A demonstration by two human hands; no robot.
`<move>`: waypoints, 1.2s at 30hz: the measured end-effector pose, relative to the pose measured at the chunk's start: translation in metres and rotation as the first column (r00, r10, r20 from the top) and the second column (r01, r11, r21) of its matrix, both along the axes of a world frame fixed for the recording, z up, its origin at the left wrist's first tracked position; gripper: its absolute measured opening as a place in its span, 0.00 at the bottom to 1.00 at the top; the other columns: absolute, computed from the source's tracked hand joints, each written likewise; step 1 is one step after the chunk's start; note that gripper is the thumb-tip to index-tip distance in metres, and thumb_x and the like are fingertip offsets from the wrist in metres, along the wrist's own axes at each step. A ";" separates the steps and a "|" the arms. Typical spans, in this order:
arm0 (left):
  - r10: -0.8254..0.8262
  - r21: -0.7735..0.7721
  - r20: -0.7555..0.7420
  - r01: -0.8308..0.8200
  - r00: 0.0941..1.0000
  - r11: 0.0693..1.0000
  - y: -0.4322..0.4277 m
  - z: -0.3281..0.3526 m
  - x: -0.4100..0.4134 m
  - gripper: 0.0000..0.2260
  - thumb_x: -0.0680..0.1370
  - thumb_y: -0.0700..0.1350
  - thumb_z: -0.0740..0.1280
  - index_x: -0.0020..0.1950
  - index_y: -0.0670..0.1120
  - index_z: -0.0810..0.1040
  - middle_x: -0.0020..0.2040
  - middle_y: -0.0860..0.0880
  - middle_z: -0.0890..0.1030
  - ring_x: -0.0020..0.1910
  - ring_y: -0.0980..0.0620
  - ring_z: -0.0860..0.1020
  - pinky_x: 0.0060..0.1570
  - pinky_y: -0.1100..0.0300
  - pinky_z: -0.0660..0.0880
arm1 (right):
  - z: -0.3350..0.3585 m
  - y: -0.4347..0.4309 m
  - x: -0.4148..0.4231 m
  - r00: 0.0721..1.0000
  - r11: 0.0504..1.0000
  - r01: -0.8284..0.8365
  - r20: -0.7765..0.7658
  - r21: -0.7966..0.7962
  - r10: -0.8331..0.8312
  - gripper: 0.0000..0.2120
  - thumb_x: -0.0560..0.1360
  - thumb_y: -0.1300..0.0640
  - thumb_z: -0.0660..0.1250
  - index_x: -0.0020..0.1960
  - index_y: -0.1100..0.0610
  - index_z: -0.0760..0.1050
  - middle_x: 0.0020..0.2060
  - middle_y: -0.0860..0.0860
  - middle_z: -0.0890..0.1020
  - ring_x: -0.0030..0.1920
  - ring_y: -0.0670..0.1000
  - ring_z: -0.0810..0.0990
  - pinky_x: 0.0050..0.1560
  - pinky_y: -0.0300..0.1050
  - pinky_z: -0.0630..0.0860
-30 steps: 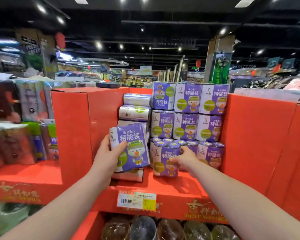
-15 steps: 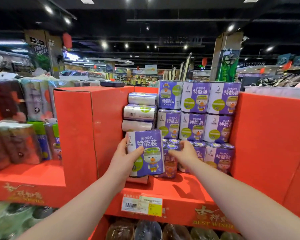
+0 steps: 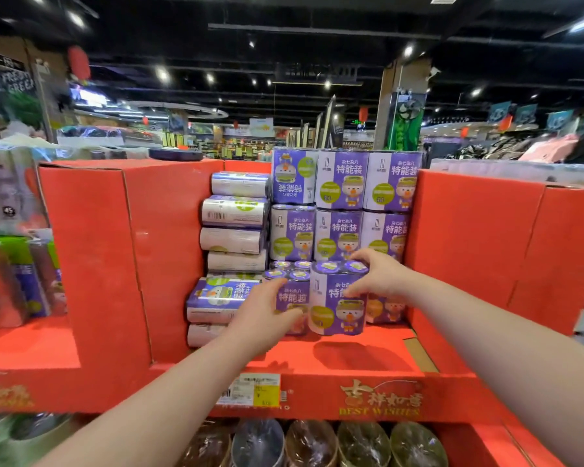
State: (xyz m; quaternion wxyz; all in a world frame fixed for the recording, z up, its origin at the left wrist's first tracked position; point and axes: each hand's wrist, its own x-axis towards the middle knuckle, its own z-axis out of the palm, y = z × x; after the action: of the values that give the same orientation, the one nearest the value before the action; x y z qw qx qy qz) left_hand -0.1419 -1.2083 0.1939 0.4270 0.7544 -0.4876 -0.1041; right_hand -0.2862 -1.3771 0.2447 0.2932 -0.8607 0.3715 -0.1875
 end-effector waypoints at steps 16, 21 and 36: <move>0.135 0.102 0.539 -0.223 0.831 0.970 0.020 -0.027 0.012 0.14 0.77 0.52 0.61 0.60 0.48 0.76 0.58 0.51 0.74 0.61 0.50 0.70 0.57 0.53 0.71 | -0.042 -0.014 0.019 0.947 0.952 0.160 -0.230 -0.261 -0.223 0.39 0.67 0.48 0.77 0.72 0.54 0.61 0.68 0.59 0.66 0.66 0.62 0.72 0.61 0.51 0.70; 0.134 0.116 0.517 -0.224 0.845 0.968 0.019 -0.027 0.015 0.14 0.78 0.50 0.60 0.60 0.47 0.75 0.59 0.50 0.74 0.62 0.49 0.69 0.59 0.52 0.70 | -0.044 -0.008 0.023 0.946 0.947 0.184 -0.214 -0.262 -0.243 0.34 0.69 0.48 0.75 0.68 0.56 0.63 0.67 0.58 0.65 0.64 0.63 0.73 0.60 0.53 0.71; 0.220 0.001 0.677 -0.300 0.703 0.954 0.059 -0.030 -0.021 0.10 0.69 0.49 0.64 0.41 0.45 0.80 0.42 0.46 0.80 0.41 0.41 0.80 0.35 0.52 0.75 | -0.031 0.097 -0.030 0.968 0.765 -0.231 -0.218 -0.602 0.121 0.16 0.77 0.46 0.61 0.61 0.52 0.75 0.59 0.50 0.76 0.62 0.56 0.73 0.59 0.49 0.71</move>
State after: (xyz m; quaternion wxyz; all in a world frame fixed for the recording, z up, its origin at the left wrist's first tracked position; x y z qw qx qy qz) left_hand -0.1629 -1.1490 0.1637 0.1911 0.8246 -0.4901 0.2080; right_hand -0.3161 -1.2801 0.2135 -0.0229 -0.9526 0.2290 -0.1990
